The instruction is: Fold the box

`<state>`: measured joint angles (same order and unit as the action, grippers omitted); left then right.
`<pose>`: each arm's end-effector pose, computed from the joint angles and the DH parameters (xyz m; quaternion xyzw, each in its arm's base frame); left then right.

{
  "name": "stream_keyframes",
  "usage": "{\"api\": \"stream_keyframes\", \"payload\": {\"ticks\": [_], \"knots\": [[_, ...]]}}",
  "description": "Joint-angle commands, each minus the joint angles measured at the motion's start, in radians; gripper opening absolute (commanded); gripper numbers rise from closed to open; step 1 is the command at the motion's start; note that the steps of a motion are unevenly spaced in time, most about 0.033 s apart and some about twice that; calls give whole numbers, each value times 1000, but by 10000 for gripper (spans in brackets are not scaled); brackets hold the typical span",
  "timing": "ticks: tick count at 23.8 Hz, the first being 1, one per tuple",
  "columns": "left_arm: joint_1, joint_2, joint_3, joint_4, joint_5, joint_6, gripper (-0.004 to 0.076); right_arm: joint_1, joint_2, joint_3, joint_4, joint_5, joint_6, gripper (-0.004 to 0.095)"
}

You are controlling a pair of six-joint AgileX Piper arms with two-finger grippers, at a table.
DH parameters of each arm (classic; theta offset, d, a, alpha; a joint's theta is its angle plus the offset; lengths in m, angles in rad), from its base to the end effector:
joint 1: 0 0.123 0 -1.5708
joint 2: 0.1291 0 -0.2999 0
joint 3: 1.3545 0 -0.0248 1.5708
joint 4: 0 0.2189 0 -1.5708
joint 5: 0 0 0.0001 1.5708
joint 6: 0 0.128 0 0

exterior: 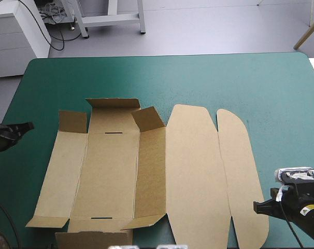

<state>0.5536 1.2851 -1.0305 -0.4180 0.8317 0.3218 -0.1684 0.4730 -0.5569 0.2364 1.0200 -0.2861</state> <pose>0.2275 0.0955 0.3075 -0.1988 0.9217 -0.0520 0.3289 0.0519 0.0171 0.2614 -0.0324 0.9287 0.0338 0.3678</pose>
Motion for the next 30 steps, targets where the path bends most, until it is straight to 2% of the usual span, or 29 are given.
{"api": "stream_keyframes", "payload": {"ticks": [1, 4, 6, 14, 17, 20, 23, 24, 26, 28, 30], "knots": [[146, -22, -32, -48, 182, 226, -10, -6, 5, -22, 13, -52, -3, -19], [232, -22, -28, -43, 328, 272, -10, -6, 5, -22, 13, -52, -3, -19], [246, -22, -28, -44, 357, 285, -10, -6, 5, -22, 13, -52, -3, -19], [246, -22, -28, -12, 393, 282, -10, 0, 5, -22, 13, -52, -3, -20], [246, -22, -28, 30, 403, 280, 20, 0, 5, -22, 13, -52, -3, -19], [246, -20, -28, 66, 414, 280, 199, 0, 5, -22, 13, -52, -3, -20], [246, -20, -28, 66, 399, 280, 432, 0, 5, -22, 13, -52, -3, -20], [246, -20, -28, 66, 394, 280, 532, 0, 5, -22, 13, -52, -3, -20], [246, -20, -28, 64, 388, 239, 638, 0, 5, -22, 13, -52, -3, -19], [246, -18, -28, 64, 385, 120, 676, 0, 5, -22, 13, -52, -3, -19], [246, -5, -26, 57, 393, 92, 669, 0, 5, -22, 13, -52, -3, -19]]}}
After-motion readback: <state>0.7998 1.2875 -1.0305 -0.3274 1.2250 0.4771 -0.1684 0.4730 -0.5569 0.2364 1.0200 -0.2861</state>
